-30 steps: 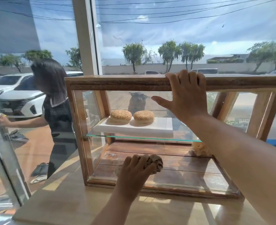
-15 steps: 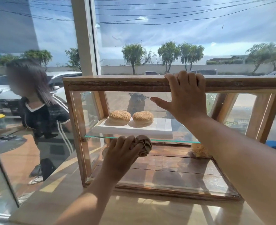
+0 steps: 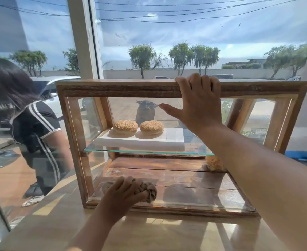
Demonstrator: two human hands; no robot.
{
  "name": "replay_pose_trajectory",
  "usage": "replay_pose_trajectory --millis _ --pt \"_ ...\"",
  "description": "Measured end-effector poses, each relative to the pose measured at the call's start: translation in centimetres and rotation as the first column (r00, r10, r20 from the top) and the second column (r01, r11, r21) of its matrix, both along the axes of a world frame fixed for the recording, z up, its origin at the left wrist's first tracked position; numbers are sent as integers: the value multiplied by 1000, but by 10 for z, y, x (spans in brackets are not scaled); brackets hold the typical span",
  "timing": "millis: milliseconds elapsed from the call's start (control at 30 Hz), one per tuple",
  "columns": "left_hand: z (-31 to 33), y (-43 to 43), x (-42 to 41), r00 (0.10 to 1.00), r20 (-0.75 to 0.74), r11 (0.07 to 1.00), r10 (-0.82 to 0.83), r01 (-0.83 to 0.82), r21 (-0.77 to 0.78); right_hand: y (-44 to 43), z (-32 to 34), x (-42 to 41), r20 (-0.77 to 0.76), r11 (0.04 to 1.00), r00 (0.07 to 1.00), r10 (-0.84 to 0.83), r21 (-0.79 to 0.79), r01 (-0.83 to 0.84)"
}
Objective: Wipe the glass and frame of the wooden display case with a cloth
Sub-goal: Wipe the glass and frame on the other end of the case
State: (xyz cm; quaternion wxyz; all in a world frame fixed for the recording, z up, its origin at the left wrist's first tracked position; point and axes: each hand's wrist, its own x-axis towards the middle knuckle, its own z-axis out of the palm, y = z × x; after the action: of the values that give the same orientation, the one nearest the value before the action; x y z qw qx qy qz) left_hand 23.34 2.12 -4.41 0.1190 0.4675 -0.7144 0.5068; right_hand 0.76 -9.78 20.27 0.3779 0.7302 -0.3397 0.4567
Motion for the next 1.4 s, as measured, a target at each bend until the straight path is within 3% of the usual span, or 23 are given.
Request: replay_pose_trajectory --millis 167,300,400,533,633,700,867,1033,1133,1300,1367,1400 --pt "49 -11 25 1000 -3 989 -18 17 -150 0 -1 -1 18 999 1000 20 -25 -19" --pt "36 -12 25 998 -62 977 3 -16 -211 -1 -1 0 6 1000 1000 1 -3 -1" --pt "1 -4 27 987 -148 982 58 -83 -168 -1 0 0 -6 1000 1000 -12 3 12" --pt "-39 21 49 982 -156 993 106 -114 -39 -2 0 0 -1 1000 1000 -15 -16 15" --pt "-27 28 61 972 -192 989 138 -146 -24 -2 -1 -1 -6 1000 1000 -25 -13 25" --pt "-4 26 66 934 -319 976 162 -200 -90 -2 0 0 -7 1000 1000 -23 -10 22" --pt "42 14 60 718 -679 920 155 -356 -166 -2 0 -1 -9 1000 1000 -21 12 21" --pt "12 -1 17 304 -953 904 25 -413 -108 -1 0 -1 -9 1000 1000 -16 15 16" --pt "-12 2 12 17 -999 908 49 -418 37 -1 0 0 -7 1000 1000 -15 1 15" --pt "-9 0 3 -280 -959 883 -47 -460 91 0 0 -1 -4 1000 1000 -14 2 14" --pt "9 -4 -1 -328 -937 872 -119 -485 59 1 0 -1 -5 1000 1000 -4 3 4" --pt "22 -6 -1 -299 -941 869 -158 -494 11 1 0 -1 -6 1000 1000 1 9 -1"
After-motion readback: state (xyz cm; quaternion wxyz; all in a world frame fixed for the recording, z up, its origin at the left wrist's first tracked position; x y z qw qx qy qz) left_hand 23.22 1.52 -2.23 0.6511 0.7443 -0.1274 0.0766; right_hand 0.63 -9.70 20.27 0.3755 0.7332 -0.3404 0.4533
